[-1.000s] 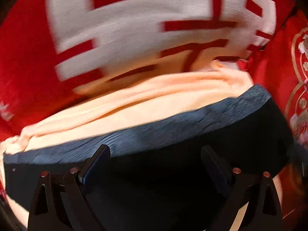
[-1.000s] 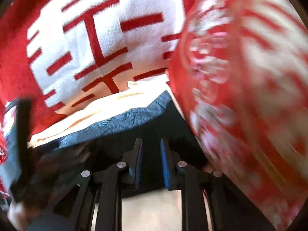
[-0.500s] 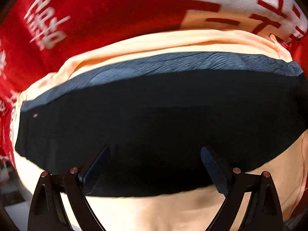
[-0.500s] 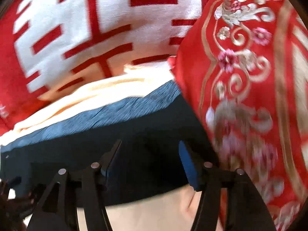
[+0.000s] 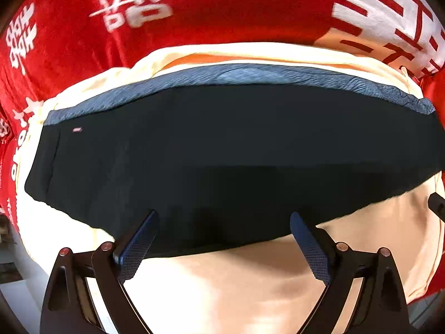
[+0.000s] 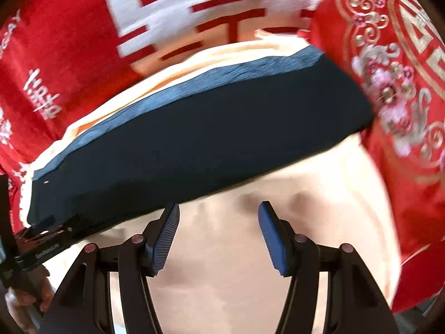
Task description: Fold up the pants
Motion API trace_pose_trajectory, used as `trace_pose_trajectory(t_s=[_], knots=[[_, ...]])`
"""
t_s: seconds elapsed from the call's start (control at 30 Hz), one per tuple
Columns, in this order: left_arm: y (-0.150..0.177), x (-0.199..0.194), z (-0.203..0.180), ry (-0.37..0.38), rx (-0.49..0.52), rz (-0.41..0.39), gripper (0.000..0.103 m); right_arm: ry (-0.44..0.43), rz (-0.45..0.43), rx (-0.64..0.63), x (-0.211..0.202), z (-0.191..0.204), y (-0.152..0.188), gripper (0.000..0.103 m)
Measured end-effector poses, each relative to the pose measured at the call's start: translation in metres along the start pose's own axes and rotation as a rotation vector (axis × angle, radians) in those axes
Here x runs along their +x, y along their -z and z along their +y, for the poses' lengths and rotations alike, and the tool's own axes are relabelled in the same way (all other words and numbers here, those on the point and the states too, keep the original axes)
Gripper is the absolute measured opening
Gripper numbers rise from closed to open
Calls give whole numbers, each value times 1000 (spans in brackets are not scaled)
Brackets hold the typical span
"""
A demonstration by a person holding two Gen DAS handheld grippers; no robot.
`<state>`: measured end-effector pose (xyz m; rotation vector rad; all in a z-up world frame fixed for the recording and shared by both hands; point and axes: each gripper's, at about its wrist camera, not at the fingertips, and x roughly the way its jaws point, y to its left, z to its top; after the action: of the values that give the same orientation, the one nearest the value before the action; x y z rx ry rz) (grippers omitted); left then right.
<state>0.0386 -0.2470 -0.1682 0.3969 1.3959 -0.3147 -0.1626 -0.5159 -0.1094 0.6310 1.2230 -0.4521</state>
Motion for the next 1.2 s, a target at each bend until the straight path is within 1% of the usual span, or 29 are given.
trace_pose_trajectory(t_s=[0.03,0.07,0.17,0.27,0.37,0.53,0.57,0.6,0.67,0.77,0.87,1.0,1.1,1.2], knots=[[2,-4,7,5,2,2,96,-11,3,5,-3,4,4,63],[7,-10,-4,6,4,3,96,-22,7,10,-2,15,10,63],[16,-9,29,16,8,2,96,-64,22,4,4,53,25,63],[23,-6,67,14,8,7,96,-133,41,4,16,92,39,63],[27,0,111,-4,-4,3,96,-234,86,10,33,134,57,63],[28,15,184,-53,-64,0,96,-415,189,10,74,193,76,63],[26,19,197,-64,-78,-1,96,-455,211,15,81,201,80,61],[24,21,208,-74,-91,-7,96,-499,236,24,90,210,84,56],[18,26,227,-89,-114,-29,96,-543,269,50,104,225,89,54],[4,36,246,-90,-138,-42,96,-537,271,95,117,231,93,53],[-9,51,260,-103,-130,-52,96,-534,254,112,116,228,92,52],[-18,70,275,-161,-91,-67,96,-526,221,106,106,224,90,52],[-18,74,282,-124,-98,-69,96,-542,193,148,104,218,89,52],[-18,77,281,-140,-63,-79,96,-573,208,235,115,215,84,52]])
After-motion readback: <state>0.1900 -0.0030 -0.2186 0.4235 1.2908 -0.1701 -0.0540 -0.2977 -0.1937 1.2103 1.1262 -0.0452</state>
